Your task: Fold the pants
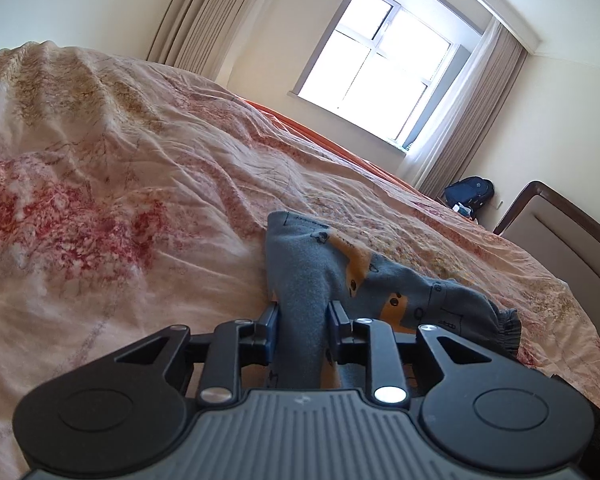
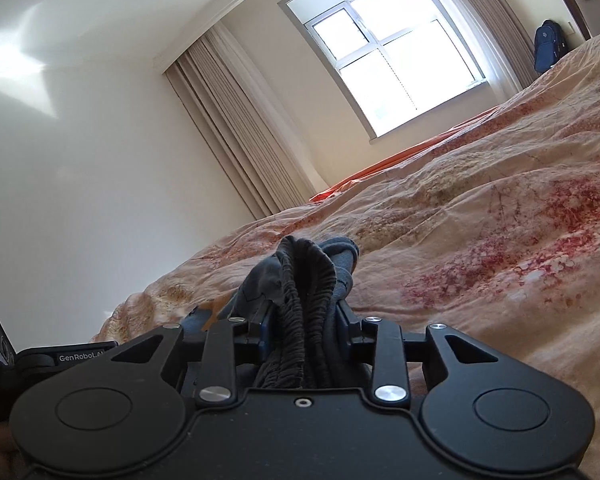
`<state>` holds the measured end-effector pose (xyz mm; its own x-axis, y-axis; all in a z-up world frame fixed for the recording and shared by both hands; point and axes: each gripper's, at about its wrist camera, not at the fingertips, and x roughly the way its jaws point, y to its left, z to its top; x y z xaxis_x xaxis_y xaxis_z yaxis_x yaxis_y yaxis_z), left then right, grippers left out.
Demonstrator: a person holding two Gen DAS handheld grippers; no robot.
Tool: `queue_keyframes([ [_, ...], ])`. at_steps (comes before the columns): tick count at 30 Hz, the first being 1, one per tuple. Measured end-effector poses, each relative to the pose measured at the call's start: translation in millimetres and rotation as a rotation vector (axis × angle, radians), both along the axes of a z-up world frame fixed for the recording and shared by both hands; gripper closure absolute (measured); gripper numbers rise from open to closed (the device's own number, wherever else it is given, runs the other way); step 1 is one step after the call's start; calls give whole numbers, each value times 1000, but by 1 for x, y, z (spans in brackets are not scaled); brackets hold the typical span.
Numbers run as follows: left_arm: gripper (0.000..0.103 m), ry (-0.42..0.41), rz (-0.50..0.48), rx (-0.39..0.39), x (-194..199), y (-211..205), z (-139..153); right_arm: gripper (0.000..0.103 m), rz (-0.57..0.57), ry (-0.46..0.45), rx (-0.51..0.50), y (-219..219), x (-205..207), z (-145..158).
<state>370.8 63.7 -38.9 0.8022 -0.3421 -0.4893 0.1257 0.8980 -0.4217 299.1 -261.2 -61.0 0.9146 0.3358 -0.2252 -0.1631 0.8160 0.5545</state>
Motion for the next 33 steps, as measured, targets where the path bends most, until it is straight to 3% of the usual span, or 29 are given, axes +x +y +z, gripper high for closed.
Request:
queue_keyframes([
  [7,56,-5,24,32,-6,-1,4,39,-27,-7,-37,0,-11,9],
  [9,36,-4,40,39,-10,-1,7,23,-35,-11,-54,1,-17,13],
  [11,23,-3,60,35,-18,1,11,14,-48,-26,-84,2,-29,22],
  [13,17,-5,54,40,-29,2,19,5,-64,-50,-131,3,-46,32],
  [18,1,-49,60,89,-69,-2,51,1,-114,-129,-223,3,-92,62],
  [26,0,-152,88,165,-155,-11,107,0,-128,-223,-307,5,-166,98],
  [33,0,-210,120,244,-223,-21,117,0,-139,-247,-340,12,-219,104],
])
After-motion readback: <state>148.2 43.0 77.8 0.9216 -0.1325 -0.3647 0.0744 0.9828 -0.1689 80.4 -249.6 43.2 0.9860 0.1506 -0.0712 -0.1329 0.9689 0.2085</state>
